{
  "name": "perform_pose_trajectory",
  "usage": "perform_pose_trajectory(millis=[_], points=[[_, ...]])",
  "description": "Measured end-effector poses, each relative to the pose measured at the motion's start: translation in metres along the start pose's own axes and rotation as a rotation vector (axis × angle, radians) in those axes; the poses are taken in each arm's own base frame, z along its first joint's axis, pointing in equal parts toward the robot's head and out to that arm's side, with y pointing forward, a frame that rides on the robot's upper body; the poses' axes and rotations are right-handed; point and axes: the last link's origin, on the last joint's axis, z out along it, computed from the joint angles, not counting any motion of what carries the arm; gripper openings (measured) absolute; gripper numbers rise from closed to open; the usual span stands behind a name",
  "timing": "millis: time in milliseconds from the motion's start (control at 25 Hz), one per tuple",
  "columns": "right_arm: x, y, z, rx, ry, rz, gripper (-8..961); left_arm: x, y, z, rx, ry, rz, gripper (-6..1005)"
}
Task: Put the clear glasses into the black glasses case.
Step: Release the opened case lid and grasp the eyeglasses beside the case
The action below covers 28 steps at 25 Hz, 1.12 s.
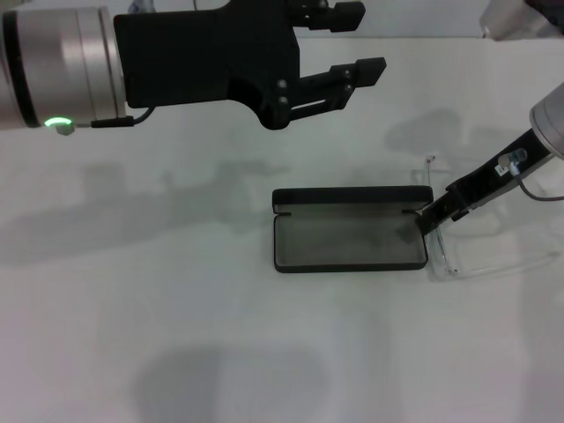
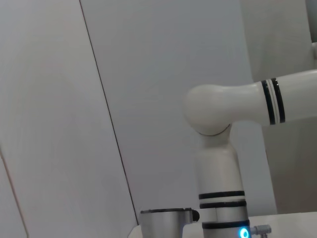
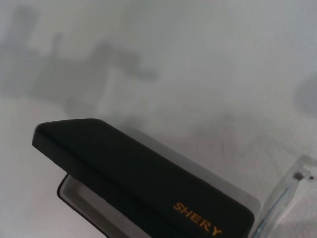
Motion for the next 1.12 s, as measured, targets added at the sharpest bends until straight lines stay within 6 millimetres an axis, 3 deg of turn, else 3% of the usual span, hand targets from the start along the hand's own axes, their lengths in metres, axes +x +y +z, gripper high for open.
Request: perform_pose_trajectory(millis=[200, 640, 960, 1120], points=[[0.002, -0.002, 0.0, 0.005, -0.001, 0.004, 632, -0.004, 0.0, -0.001, 0.005, -0.002, -0.015, 473], [0.009, -0.011, 0.0, 0.021, -0.005, 0.002, 348, -0.005, -0.001, -0.002, 0.006, -0.002, -0.02, 473], [0.017, -0.024, -0.002, 0.041, -0.021, 0.017, 240, -0.006, 0.0, -0.001, 0.002, -0.006, -0.018, 473], [0.017, -0.027, -0.004, 0.048, -0.031, 0.017, 236, -0.006, 0.0, -0.001, 0.002, -0.007, -0.017, 473]])
